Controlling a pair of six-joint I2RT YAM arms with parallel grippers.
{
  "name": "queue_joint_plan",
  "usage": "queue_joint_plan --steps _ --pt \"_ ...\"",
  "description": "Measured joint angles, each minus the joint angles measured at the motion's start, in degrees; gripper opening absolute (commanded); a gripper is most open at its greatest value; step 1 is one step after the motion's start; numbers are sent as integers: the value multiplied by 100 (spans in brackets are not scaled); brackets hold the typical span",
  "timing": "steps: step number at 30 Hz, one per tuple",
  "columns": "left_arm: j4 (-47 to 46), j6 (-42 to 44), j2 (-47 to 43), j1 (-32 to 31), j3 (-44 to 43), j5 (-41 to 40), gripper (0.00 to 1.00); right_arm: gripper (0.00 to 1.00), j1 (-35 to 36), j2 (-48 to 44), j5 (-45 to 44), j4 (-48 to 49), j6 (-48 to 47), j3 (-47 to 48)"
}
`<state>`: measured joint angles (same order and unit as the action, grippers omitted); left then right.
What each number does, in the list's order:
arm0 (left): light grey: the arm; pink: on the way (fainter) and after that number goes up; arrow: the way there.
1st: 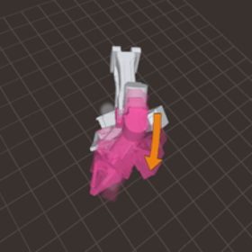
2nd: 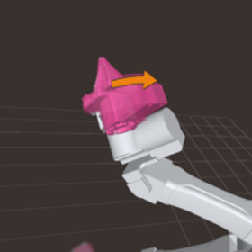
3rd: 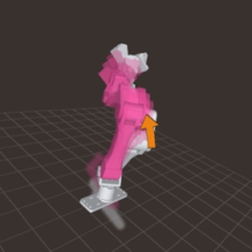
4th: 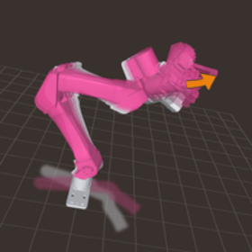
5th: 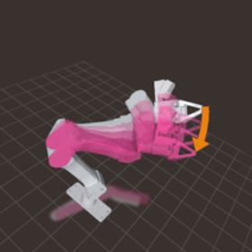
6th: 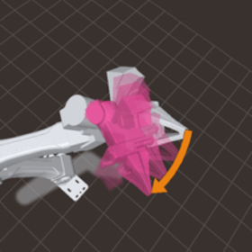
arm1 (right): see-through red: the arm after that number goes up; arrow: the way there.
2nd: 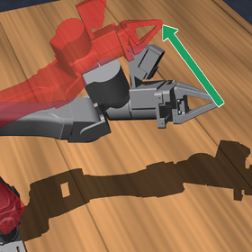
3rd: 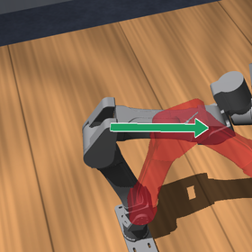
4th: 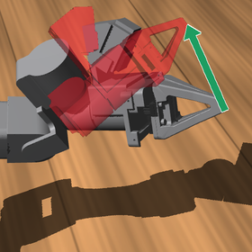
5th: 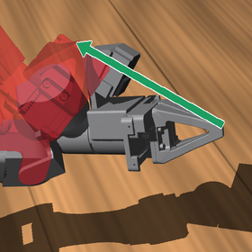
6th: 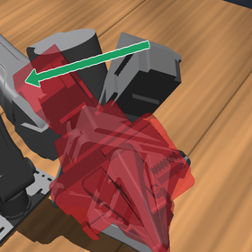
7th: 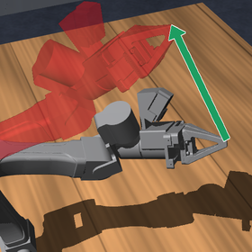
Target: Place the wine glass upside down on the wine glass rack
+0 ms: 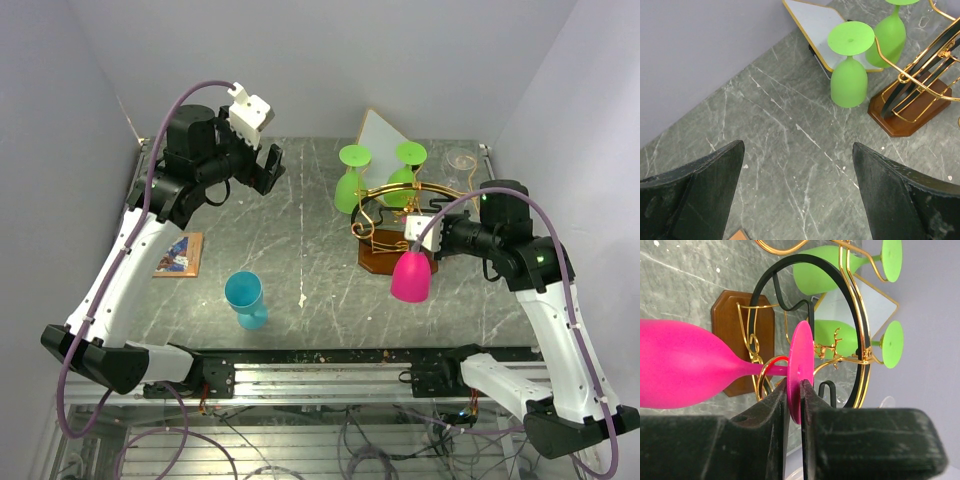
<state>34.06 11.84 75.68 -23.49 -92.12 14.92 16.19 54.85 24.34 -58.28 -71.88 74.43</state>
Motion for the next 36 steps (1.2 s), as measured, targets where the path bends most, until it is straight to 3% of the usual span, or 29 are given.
queue_joint_plan --steps 22,36 --pt "-9 50 0 2 48 -63 100 28 -118 -275 146 -26 46 -332" --pt "-59 212 -55 2 352 -295 99 52 -251 -319 350 90 44 -332"
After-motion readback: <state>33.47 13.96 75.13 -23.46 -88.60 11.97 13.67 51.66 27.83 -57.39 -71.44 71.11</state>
